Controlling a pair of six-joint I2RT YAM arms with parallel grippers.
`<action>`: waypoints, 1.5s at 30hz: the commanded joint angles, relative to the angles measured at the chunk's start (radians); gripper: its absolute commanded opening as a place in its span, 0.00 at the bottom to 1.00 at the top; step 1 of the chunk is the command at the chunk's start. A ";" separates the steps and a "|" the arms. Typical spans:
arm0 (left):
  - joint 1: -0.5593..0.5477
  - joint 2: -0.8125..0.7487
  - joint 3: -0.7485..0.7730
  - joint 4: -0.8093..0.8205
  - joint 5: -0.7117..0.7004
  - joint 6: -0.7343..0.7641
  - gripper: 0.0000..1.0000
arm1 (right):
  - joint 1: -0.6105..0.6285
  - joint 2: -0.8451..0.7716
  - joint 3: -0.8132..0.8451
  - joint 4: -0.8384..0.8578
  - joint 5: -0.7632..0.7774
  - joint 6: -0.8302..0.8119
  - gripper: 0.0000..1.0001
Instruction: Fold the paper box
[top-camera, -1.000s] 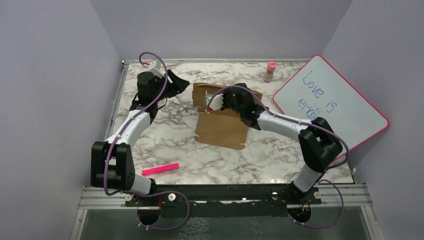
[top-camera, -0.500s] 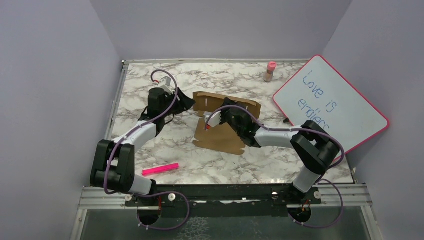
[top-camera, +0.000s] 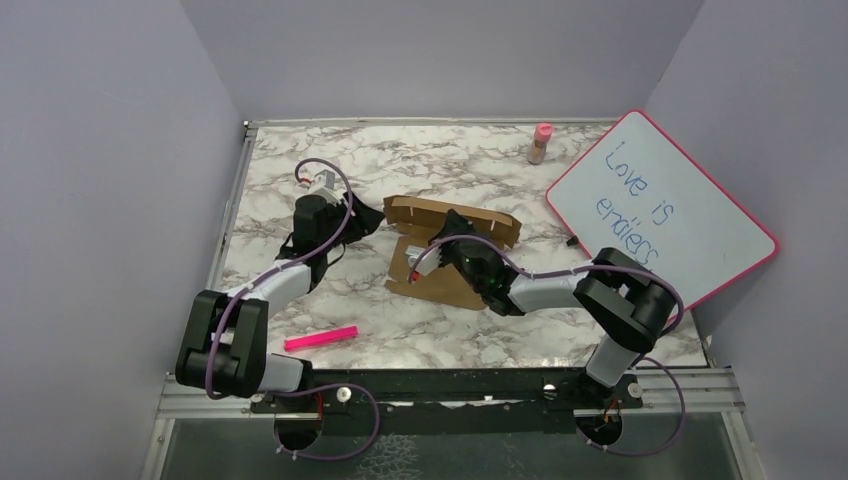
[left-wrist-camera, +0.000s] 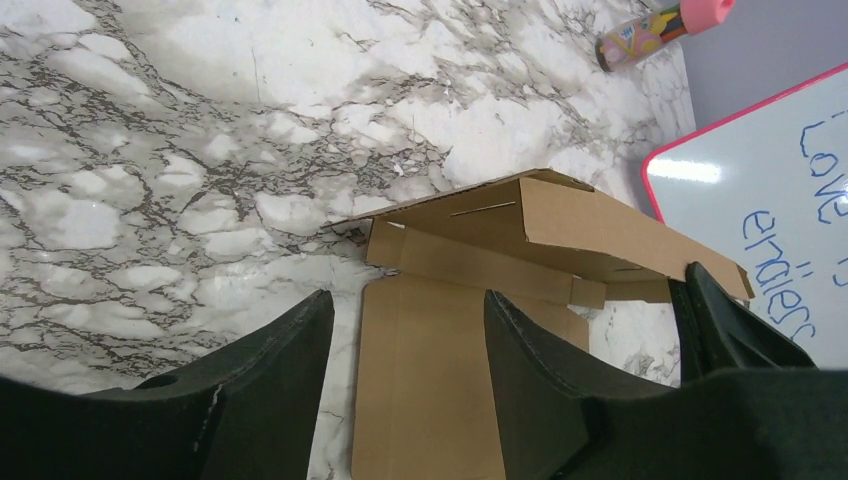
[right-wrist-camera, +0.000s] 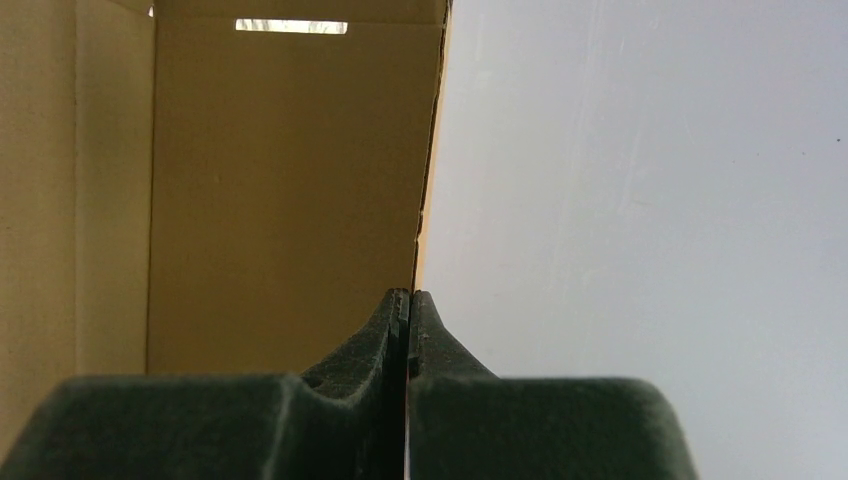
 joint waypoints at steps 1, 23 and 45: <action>-0.005 -0.044 -0.005 0.084 -0.018 -0.021 0.57 | 0.012 0.019 -0.057 0.123 0.054 -0.041 0.04; -0.193 0.147 0.165 0.137 -0.135 0.053 0.24 | 0.012 0.026 -0.092 0.227 0.049 -0.081 0.03; -0.225 0.183 0.062 0.286 -0.129 -0.061 0.28 | 0.012 0.011 -0.094 0.211 0.033 -0.048 0.03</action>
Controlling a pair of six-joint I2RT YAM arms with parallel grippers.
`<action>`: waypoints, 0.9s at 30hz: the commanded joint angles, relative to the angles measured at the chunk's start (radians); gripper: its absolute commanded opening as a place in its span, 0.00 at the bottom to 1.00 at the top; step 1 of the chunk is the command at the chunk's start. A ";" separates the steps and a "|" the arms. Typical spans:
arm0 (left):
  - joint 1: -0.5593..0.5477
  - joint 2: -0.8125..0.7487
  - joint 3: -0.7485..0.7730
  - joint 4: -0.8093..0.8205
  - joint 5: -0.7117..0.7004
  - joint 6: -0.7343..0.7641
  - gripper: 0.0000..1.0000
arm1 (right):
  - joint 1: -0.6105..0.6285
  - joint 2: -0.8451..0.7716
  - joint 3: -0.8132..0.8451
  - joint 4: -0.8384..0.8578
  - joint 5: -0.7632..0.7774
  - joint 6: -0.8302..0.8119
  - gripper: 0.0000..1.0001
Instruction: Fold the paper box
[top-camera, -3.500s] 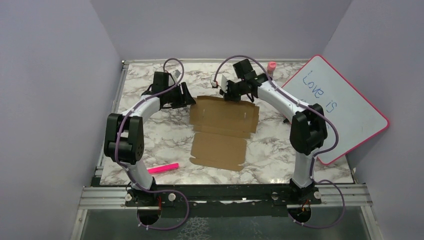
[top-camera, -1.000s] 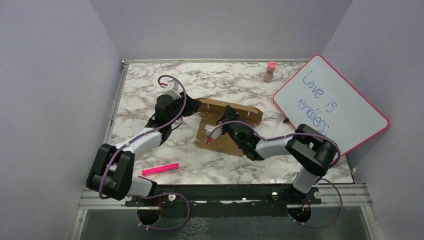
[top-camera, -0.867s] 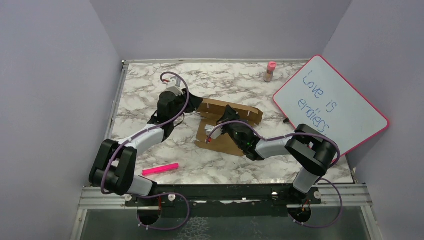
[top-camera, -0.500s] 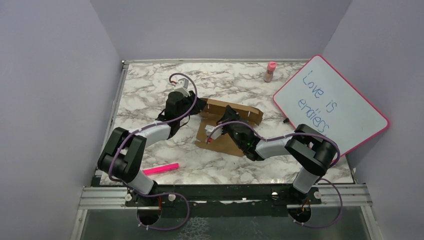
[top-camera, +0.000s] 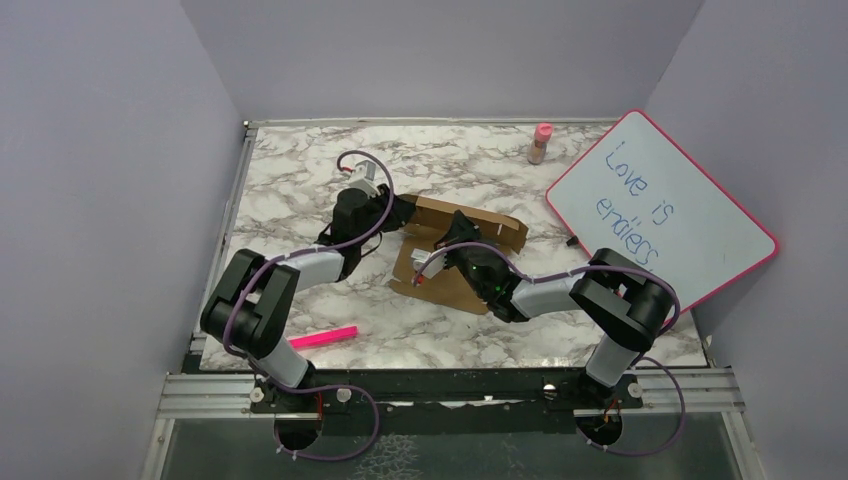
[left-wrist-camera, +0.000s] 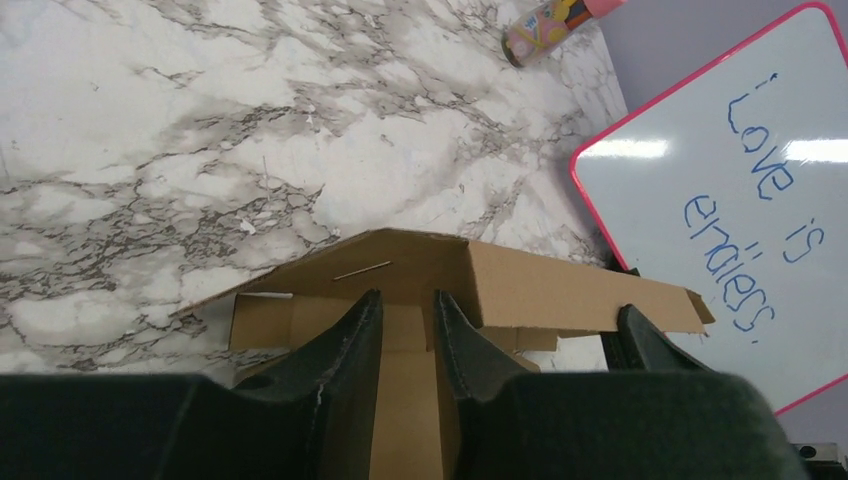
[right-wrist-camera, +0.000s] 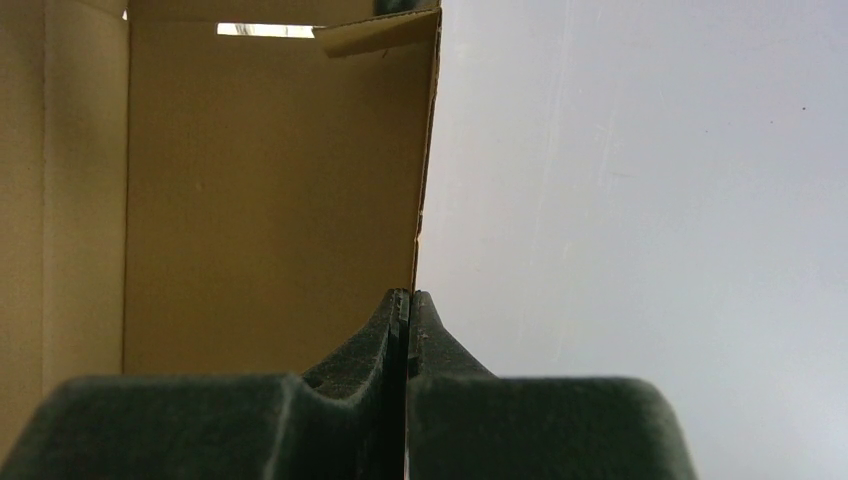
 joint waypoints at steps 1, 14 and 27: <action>-0.009 -0.063 -0.078 0.059 -0.051 0.004 0.29 | 0.006 0.002 -0.012 0.051 0.000 0.010 0.03; 0.018 -0.049 -0.190 0.090 -0.172 0.012 0.42 | 0.006 0.002 -0.008 0.035 0.000 0.005 0.03; 0.017 0.260 -0.105 0.378 -0.097 -0.038 0.49 | 0.006 0.001 -0.008 0.021 -0.006 0.013 0.03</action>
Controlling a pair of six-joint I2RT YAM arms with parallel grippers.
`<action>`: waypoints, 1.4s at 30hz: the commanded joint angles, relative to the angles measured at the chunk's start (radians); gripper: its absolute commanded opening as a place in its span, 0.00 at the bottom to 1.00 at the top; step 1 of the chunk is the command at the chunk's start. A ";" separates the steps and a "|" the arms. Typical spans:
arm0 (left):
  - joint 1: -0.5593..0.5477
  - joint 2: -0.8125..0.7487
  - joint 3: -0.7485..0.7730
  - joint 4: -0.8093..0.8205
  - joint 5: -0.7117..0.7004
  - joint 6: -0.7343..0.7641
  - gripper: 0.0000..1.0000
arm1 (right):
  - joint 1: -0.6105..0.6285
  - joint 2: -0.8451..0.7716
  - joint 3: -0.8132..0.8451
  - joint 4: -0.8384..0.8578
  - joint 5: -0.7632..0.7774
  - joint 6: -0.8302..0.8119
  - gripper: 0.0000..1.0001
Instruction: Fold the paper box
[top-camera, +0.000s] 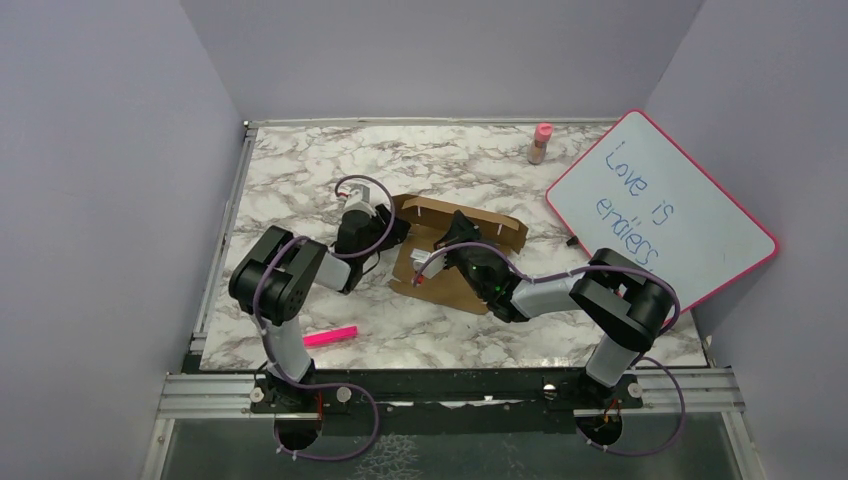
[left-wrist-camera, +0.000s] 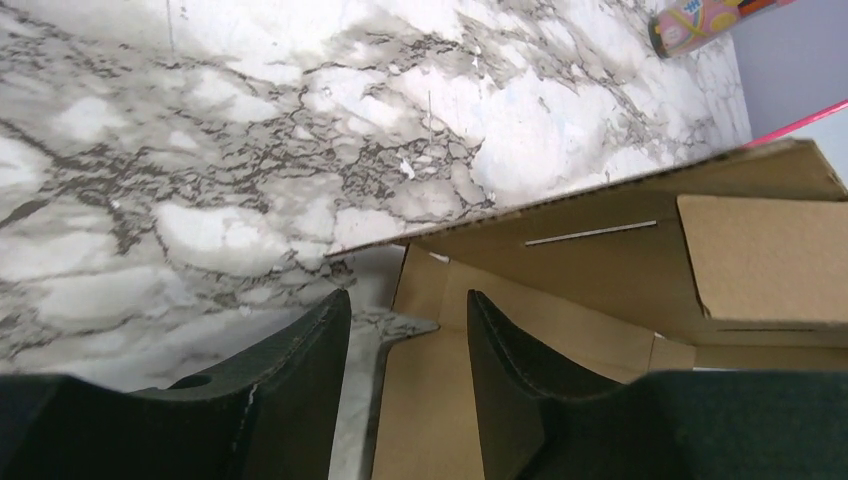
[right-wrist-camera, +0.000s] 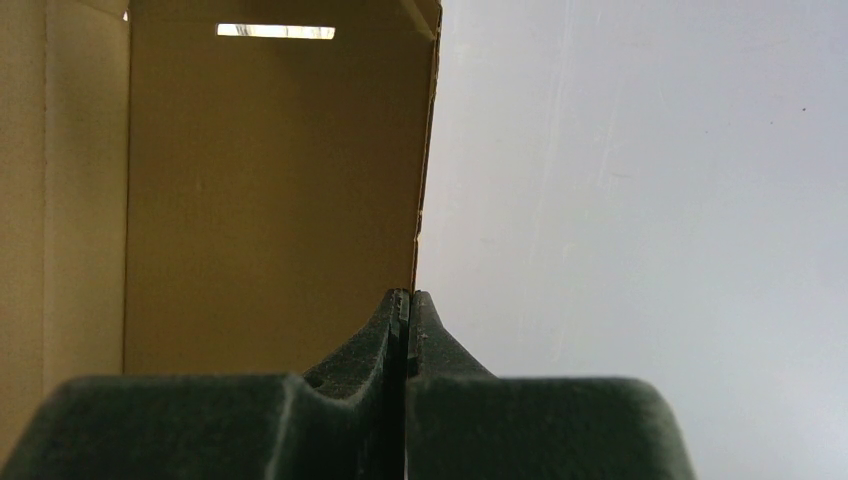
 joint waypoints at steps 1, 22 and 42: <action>0.001 0.088 0.043 0.175 0.043 -0.024 0.49 | 0.006 -0.001 -0.008 0.020 -0.007 0.015 0.03; -0.088 0.096 -0.007 0.354 0.109 0.050 0.37 | 0.006 0.001 -0.008 0.022 -0.011 0.028 0.02; 0.081 -0.284 -0.211 0.294 0.057 0.101 0.44 | 0.006 -0.026 -0.007 -0.002 -0.025 0.038 0.02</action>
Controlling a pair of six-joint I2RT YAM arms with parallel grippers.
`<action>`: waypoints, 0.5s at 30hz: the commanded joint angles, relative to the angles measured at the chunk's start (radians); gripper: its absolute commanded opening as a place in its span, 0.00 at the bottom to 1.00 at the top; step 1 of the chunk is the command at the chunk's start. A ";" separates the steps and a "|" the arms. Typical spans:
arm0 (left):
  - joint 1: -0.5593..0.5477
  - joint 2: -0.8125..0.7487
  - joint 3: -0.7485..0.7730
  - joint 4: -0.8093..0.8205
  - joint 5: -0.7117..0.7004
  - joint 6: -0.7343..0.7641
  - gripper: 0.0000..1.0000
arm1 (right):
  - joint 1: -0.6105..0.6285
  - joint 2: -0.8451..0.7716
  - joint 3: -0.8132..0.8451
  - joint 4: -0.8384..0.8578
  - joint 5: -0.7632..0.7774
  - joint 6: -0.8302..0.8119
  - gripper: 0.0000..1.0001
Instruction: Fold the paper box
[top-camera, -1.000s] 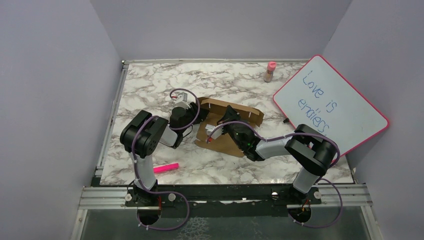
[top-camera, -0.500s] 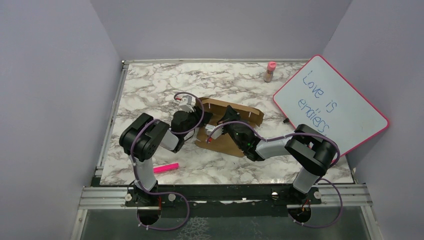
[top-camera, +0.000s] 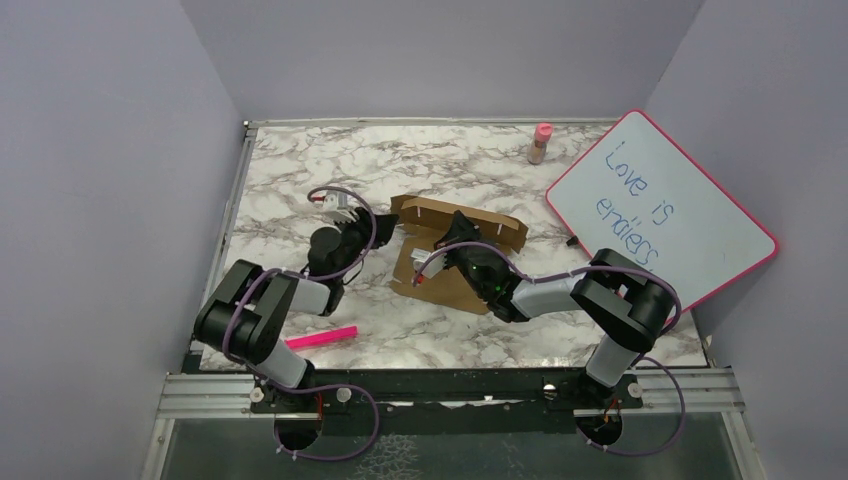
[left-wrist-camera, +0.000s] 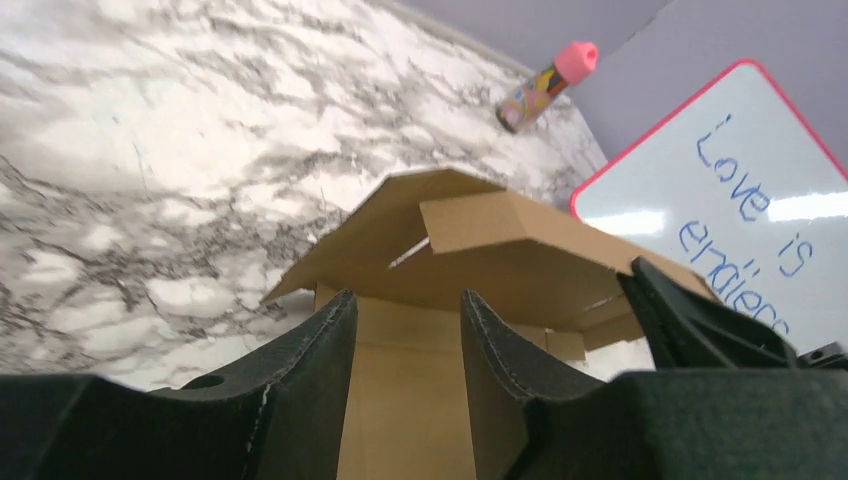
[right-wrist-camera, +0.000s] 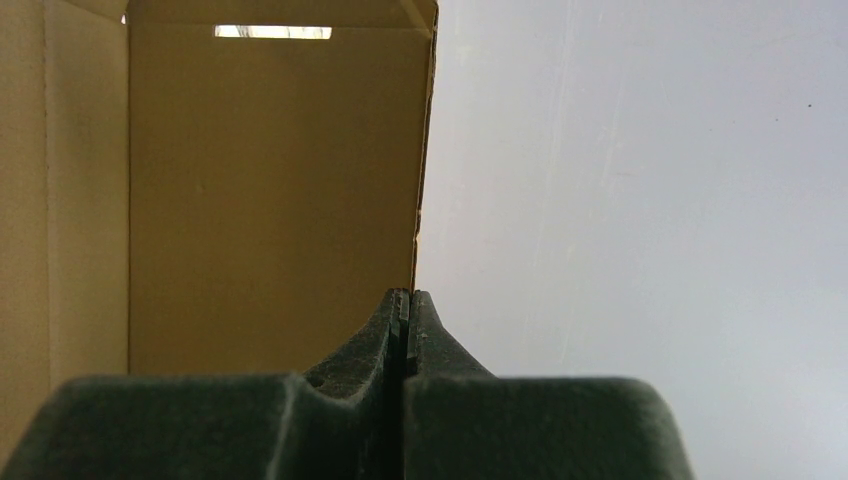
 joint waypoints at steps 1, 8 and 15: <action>0.058 -0.102 -0.010 -0.017 -0.019 0.044 0.46 | 0.005 -0.020 -0.005 0.002 -0.023 0.018 0.02; 0.114 -0.057 0.055 -0.053 0.094 0.159 0.58 | 0.006 -0.024 -0.003 -0.014 -0.025 0.024 0.02; 0.174 0.002 0.097 -0.046 0.308 0.349 0.63 | 0.005 -0.032 0.000 -0.038 -0.027 0.035 0.02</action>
